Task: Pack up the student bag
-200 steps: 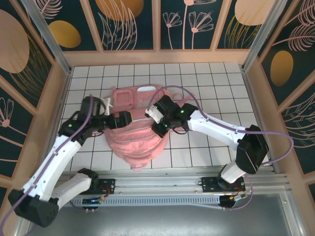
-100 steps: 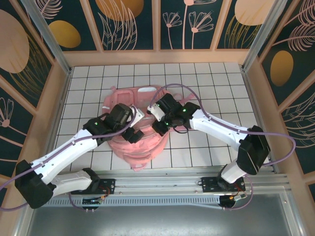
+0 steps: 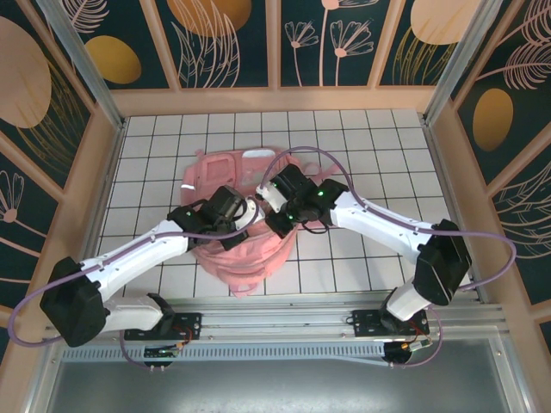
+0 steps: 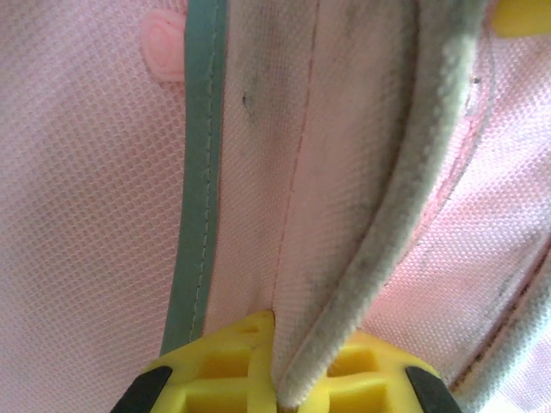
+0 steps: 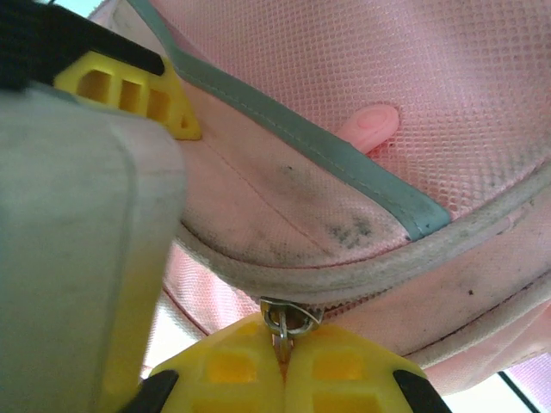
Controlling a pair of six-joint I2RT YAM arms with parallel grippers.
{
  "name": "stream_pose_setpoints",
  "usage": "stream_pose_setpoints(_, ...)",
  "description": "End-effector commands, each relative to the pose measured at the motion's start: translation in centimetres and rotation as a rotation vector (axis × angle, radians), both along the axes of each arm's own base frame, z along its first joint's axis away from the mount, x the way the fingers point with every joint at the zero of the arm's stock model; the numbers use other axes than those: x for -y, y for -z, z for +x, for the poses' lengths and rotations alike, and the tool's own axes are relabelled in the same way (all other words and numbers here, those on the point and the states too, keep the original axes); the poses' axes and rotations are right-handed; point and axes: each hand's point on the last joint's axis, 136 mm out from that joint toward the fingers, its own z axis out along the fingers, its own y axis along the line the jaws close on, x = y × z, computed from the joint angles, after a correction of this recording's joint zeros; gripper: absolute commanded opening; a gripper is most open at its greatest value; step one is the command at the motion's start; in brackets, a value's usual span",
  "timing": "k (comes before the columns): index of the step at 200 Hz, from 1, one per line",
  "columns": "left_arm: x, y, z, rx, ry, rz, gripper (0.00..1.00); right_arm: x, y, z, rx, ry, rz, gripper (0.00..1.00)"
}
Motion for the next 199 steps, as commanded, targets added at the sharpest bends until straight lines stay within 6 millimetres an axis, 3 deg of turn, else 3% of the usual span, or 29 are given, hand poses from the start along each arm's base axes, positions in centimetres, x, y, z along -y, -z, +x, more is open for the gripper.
stream_pose_setpoints(1, -1.2, -0.4, 0.5, 0.082, -0.014, -0.003, 0.00, 0.8, -0.1, 1.3, 0.026, -0.076, -0.029, 0.00)
stream_pose_setpoints(30, -2.1, -0.5, -0.8, 0.102, 0.000, -0.026, 0.00, 4.5, 1.2, 5.8, 0.073, -0.082, -0.116, 0.00)
stream_pose_setpoints(58, -2.2, -0.5, -1.1, 0.106, 0.005, -0.035, 0.00, 6.7, 2.4, 9.3, 0.081, -0.101, -0.185, 0.00)
stream_pose_setpoints(91, -2.6, -0.5, -1.2, 0.113, 0.000, -0.030, 0.00, 7.9, 3.7, 12.4, 0.071, -0.102, -0.243, 0.00)
stream_pose_setpoints(111, -2.9, -0.3, -1.4, 0.117, -0.006, -0.029, 0.00, 9.7, 3.1, 14.7, 0.080, -0.033, -0.238, 0.00)
stream_pose_setpoints(134, -3.1, -0.4, -1.3, 0.125, -0.018, -0.031, 0.00, 10.3, 3.1, 15.8, 0.117, -0.019, -0.259, 0.00)
stream_pose_setpoints(148, -3.1, -1.0, -0.9, 0.143, -0.034, -0.038, 0.00, 9.2, 2.9, 16.4, 0.121, -0.020, -0.220, 0.26)
stream_pose_setpoints(160, -2.6, -1.7, -0.7, 0.147, -0.040, -0.066, 0.22, 7.9, 2.5, 16.6, 0.120, -0.027, -0.184, 0.44)
stream_pose_setpoints(165, -2.4, -2.1, -0.7, 0.146, -0.039, -0.077, 0.37, 7.3, 2.3, 16.4, 0.121, -0.038, -0.172, 0.51)
stream_pose_setpoints(174, -1.9, -3.1, -0.5, 0.151, -0.039, -0.109, 0.73, 6.5, 1.8, 16.1, 0.126, -0.048, -0.155, 0.67)
stream_pose_setpoints(179, -1.6, -3.9, -0.3, 0.164, -0.047, -0.133, 0.95, 6.3, 1.4, 15.7, 0.129, -0.053, -0.149, 0.88)
stream_pose_setpoints(183, -1.4, -4.7, -0.1, 0.176, -0.052, -0.155, 0.99, 6.2, 1.1, 15.4, 0.127, -0.056, -0.145, 0.98)
stream_pose_setpoints(199, -1.0, -8.4, 0.6, 0.237, -0.097, -0.249, 0.99, 6.4, -0.8, 14.0, 0.110, -0.044, -0.111, 0.99)
